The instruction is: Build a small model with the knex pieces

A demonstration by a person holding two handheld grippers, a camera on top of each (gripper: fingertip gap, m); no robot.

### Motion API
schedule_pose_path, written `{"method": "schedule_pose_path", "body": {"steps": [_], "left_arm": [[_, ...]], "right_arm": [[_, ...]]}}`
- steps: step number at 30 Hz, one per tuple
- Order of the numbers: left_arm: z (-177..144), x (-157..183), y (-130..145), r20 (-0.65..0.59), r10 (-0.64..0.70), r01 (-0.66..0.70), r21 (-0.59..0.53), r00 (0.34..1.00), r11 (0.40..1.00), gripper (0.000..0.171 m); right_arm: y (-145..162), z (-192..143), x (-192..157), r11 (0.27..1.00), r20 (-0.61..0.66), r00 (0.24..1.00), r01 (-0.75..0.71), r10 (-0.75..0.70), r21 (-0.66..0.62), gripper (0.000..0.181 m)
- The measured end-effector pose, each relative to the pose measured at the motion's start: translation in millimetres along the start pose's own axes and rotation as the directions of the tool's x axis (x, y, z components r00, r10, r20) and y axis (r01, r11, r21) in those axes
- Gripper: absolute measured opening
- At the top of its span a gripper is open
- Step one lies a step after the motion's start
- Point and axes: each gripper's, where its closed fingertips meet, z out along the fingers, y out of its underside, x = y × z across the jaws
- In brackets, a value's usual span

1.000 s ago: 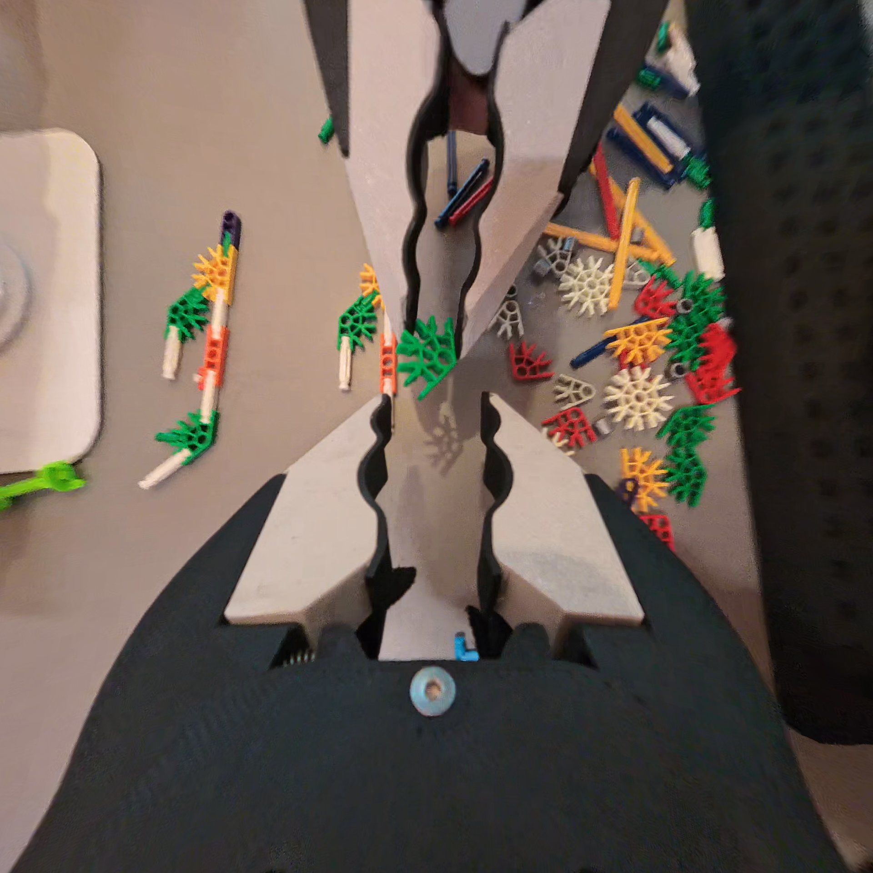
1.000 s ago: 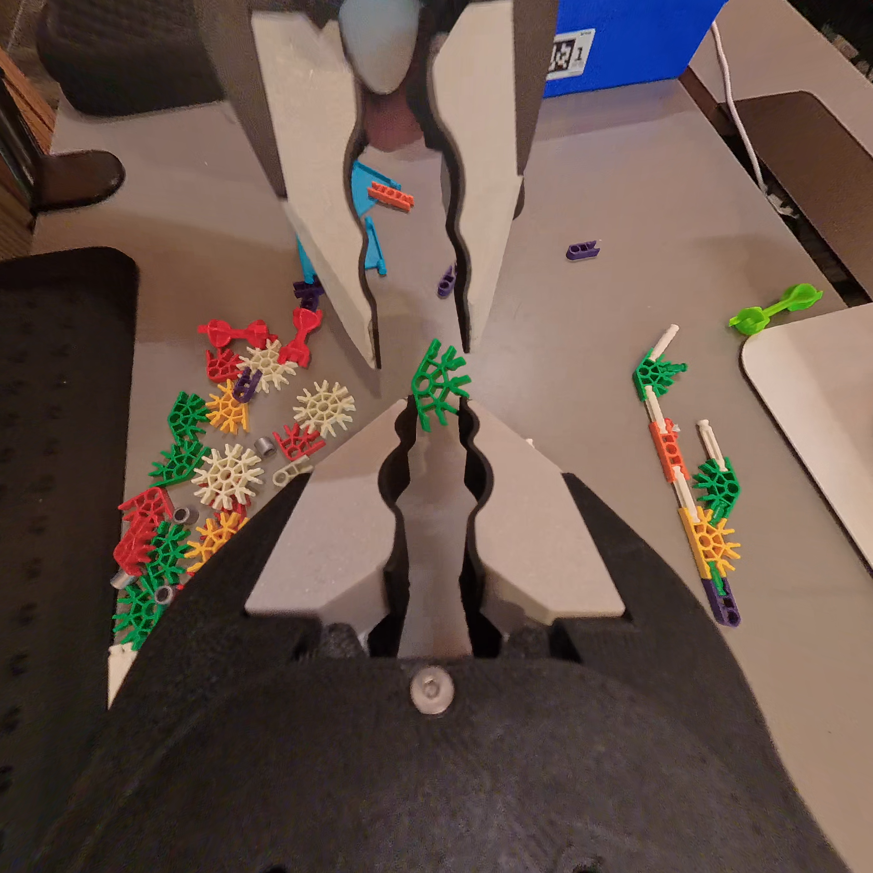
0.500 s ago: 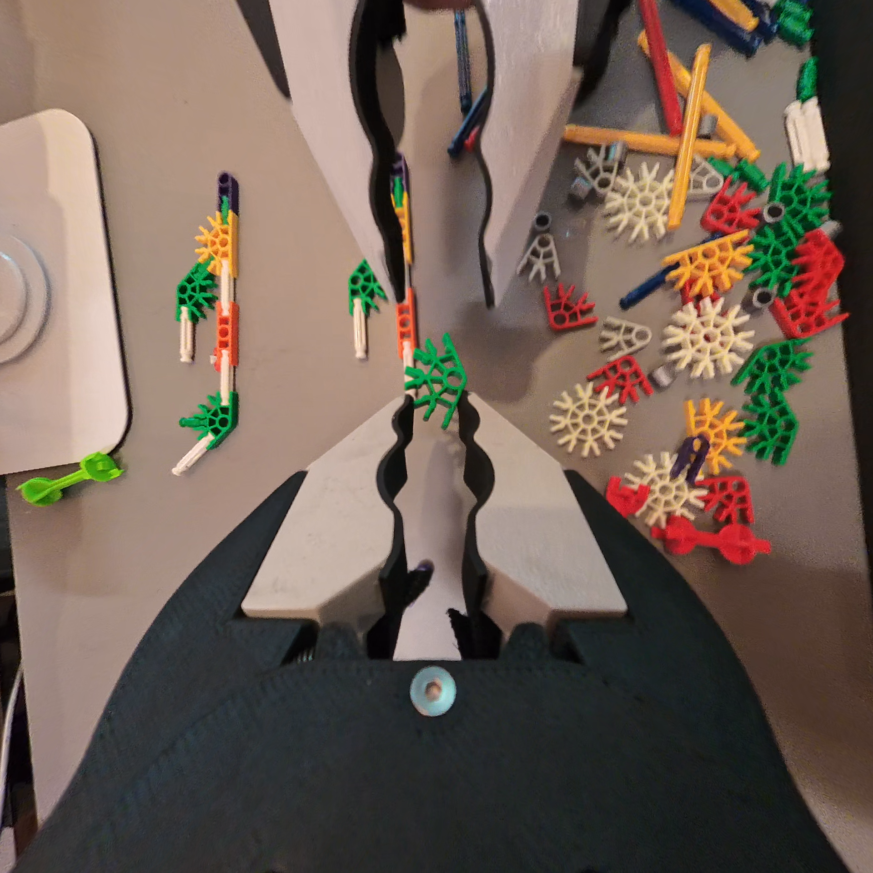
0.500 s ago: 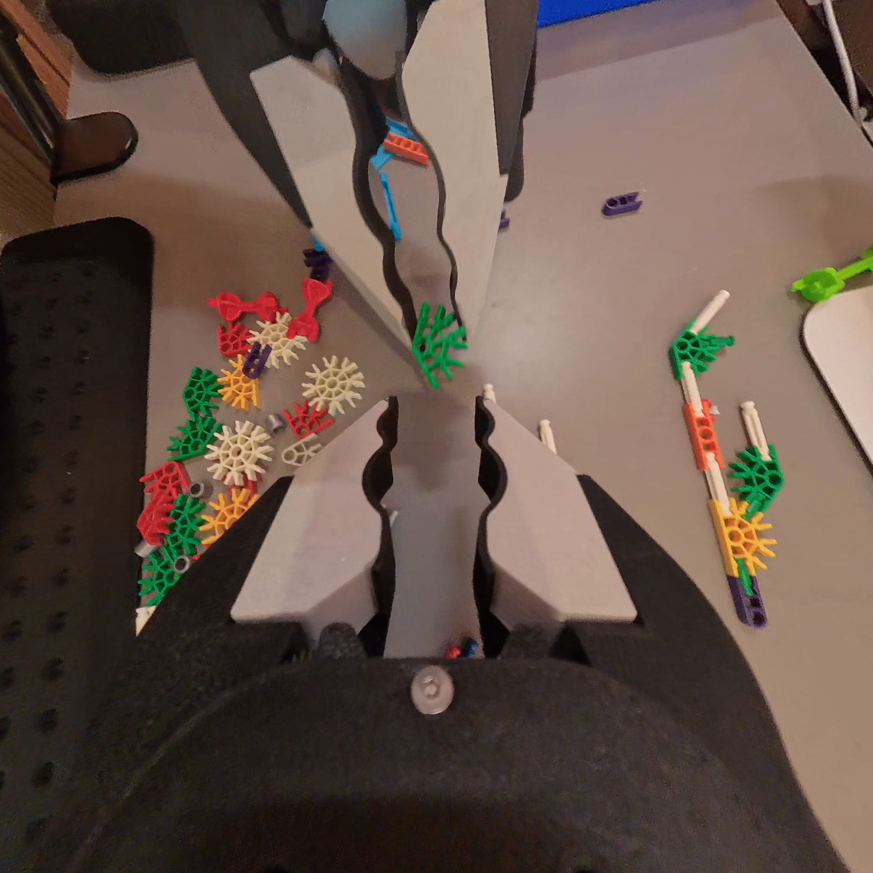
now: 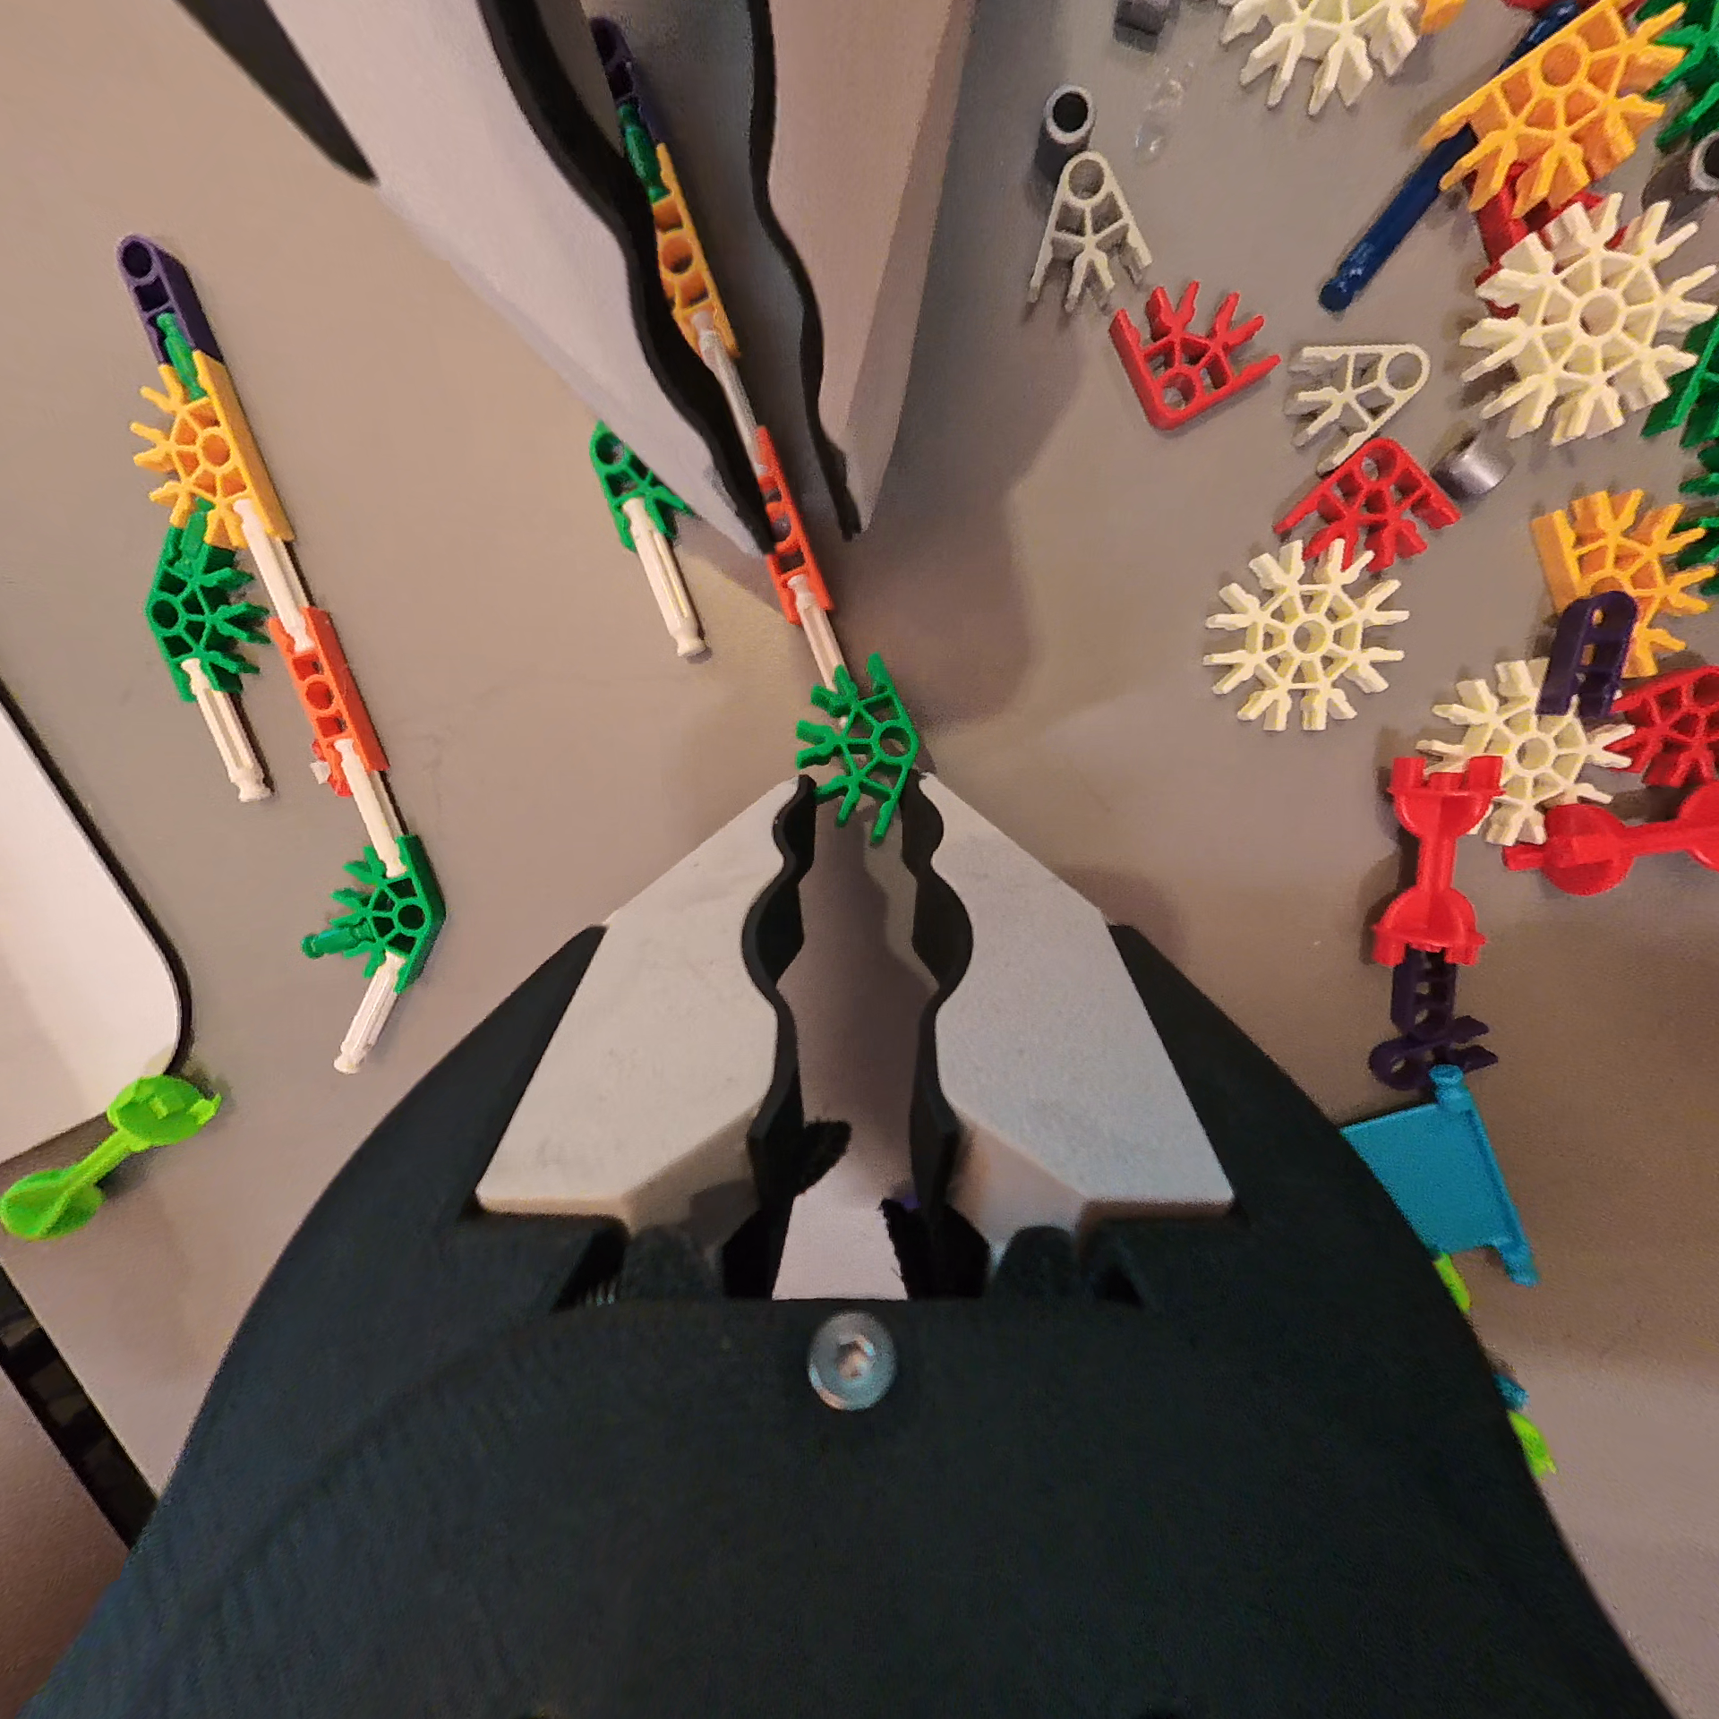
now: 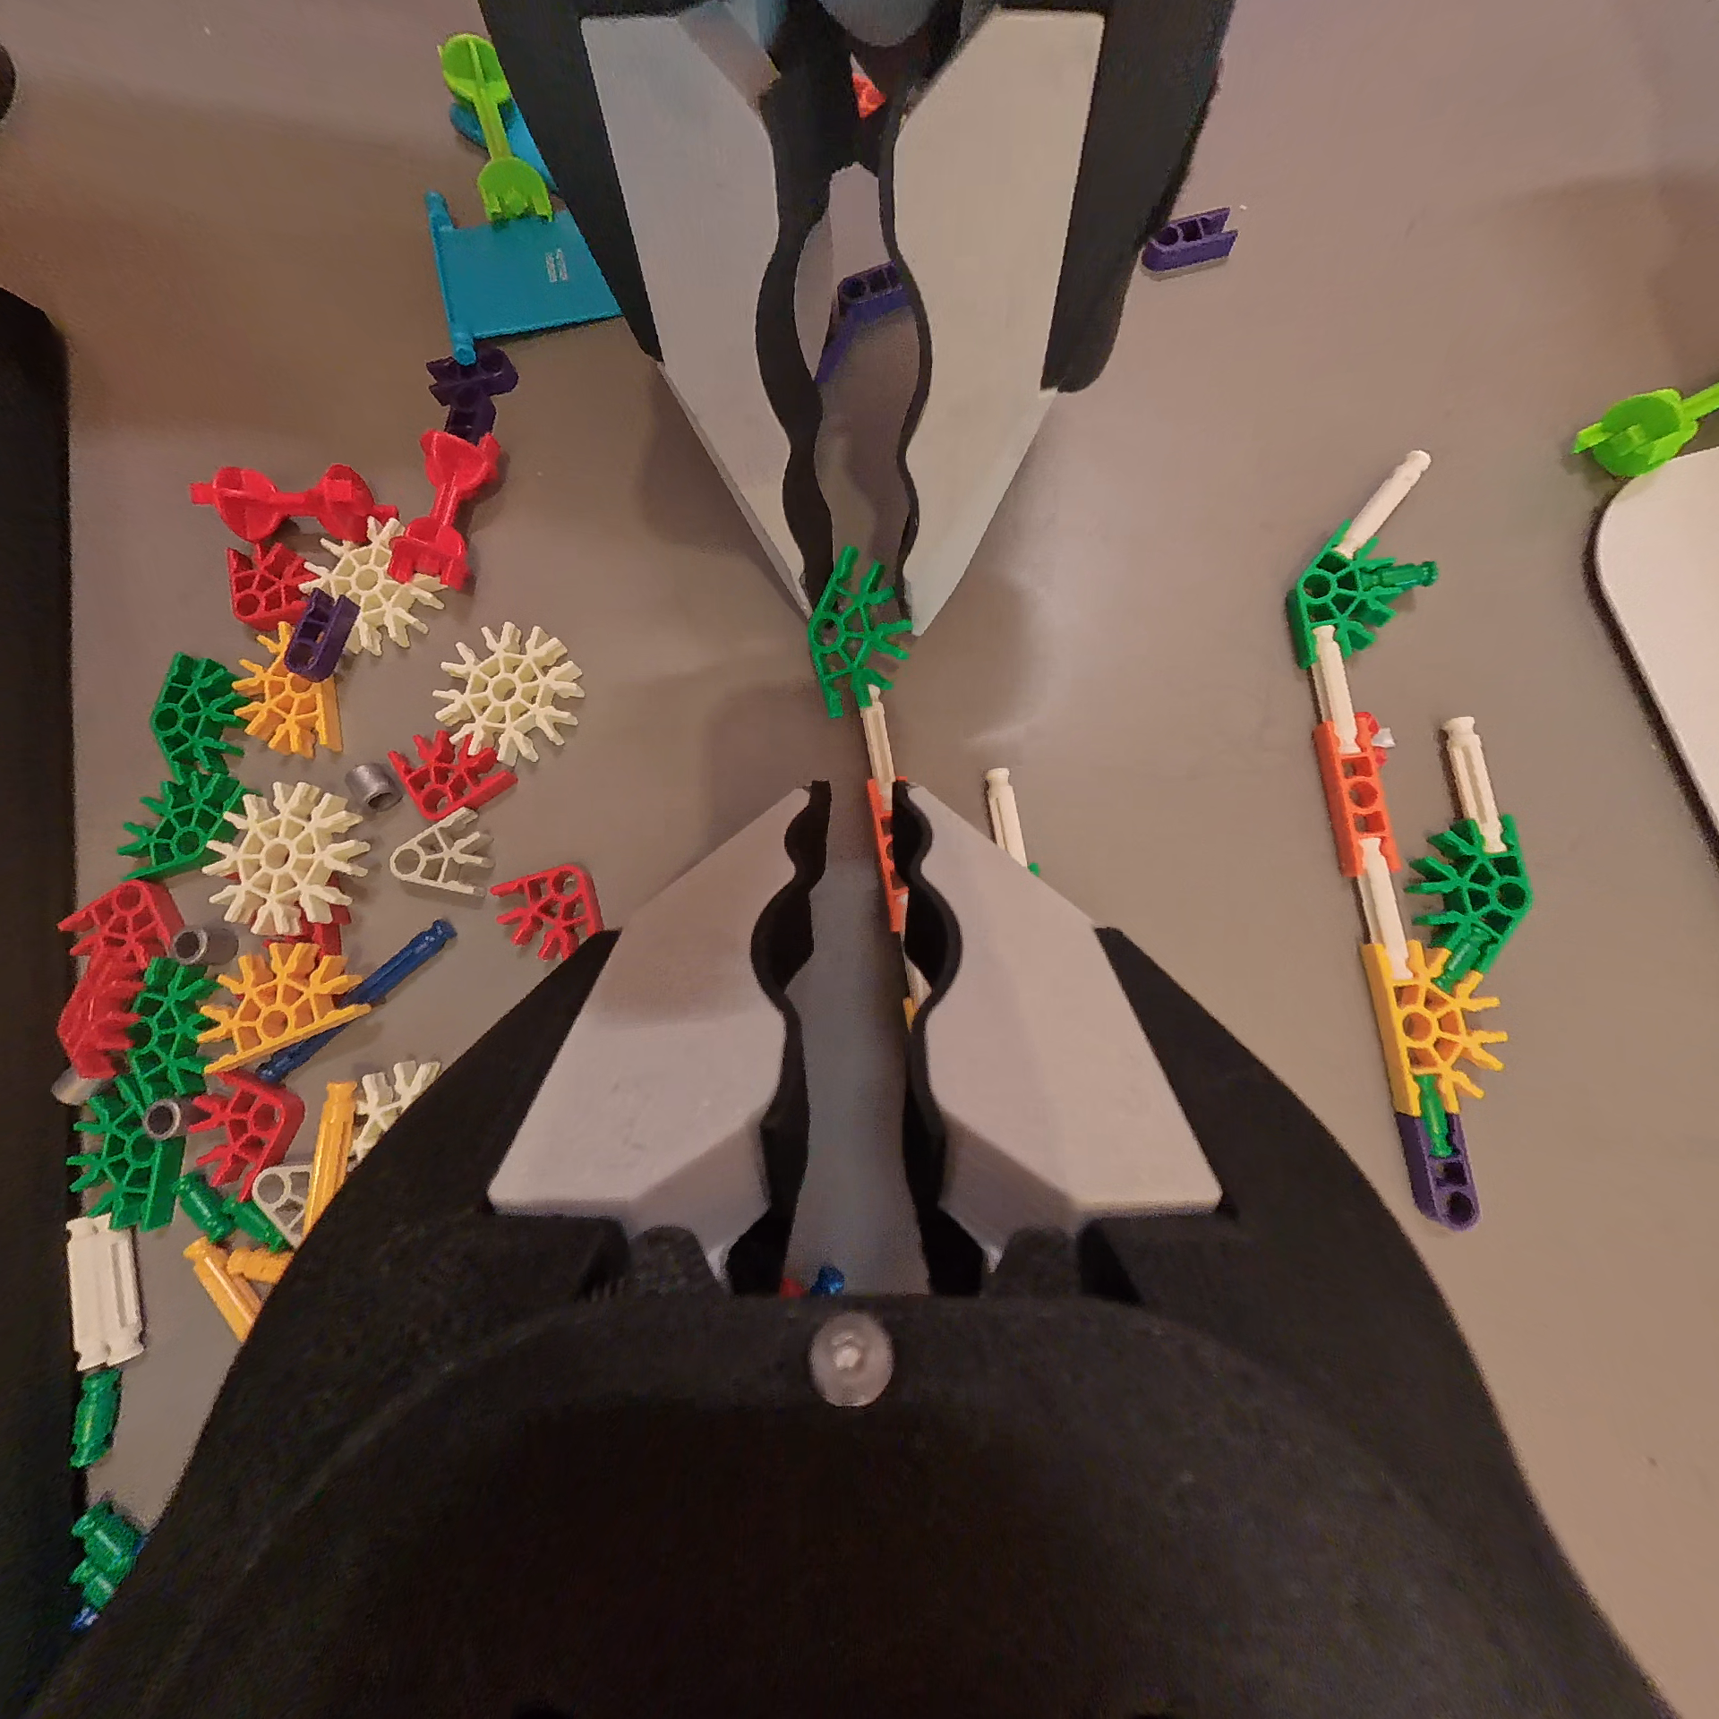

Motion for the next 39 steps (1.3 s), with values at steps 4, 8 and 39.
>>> {"method": "schedule_pose_path", "body": {"steps": [4, 8, 39], "left_arm": [[2.4, -4.8, 2.3, -0.012, 0.012, -0.012, 0.001, 1.000, 1.000, 0.016], [6.2, -5.3, 5.1, -0.035, 0.017, -0.016, 0.008, 0.999, 1.000, 0.016], [-1.9, -2.8, 2.2, -0.005, -0.096, 0.096, 0.034, 0.995, 0.995, 0.029]], "right_arm": [[-1.3, 7.2, 1.2, 1.000, 0.006, 1.000, 0.005, -0.005, -0.009, 0.009], [-4.9, 11.6, 3.5, 1.000, 0.011, 1.000, -0.006, 0.006, -0.003, 0.005], [-0.4, 28.7, 6.0, 0.998, -0.004, 1.000, -0.031, 0.031, -0.061, 0.000]]}}
